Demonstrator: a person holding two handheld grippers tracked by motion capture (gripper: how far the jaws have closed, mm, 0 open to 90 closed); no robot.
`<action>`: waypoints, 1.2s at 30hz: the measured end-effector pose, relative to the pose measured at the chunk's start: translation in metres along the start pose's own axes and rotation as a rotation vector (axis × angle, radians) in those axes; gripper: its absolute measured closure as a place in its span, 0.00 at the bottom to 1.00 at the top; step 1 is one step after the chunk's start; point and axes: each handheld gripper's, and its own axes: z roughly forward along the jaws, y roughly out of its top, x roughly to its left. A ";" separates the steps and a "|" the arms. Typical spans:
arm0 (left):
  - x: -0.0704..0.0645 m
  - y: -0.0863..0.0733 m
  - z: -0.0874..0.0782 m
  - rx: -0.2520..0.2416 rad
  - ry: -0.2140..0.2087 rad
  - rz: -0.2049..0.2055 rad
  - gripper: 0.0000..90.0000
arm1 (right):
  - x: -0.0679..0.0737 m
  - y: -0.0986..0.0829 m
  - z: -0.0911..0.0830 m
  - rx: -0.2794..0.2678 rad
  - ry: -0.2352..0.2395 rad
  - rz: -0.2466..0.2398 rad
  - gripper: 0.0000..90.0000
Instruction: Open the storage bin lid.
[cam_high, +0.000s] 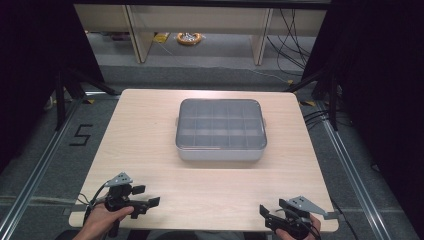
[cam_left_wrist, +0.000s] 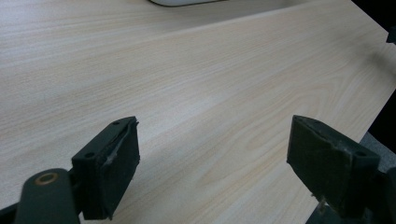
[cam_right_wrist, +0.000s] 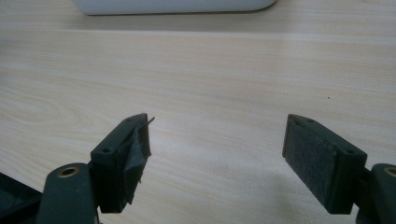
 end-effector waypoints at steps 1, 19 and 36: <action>0.000 0.000 0.000 0.000 0.000 0.000 0.18 | 0.000 0.000 0.000 0.000 0.000 0.000 0.27; 0.001 0.000 0.001 -0.011 -0.004 -0.017 0.18 | -0.009 0.001 0.002 -0.059 0.015 0.011 0.27; 0.003 0.002 0.002 -0.019 -0.002 -0.034 0.18 | -0.013 0.004 0.002 -0.097 0.058 0.131 0.27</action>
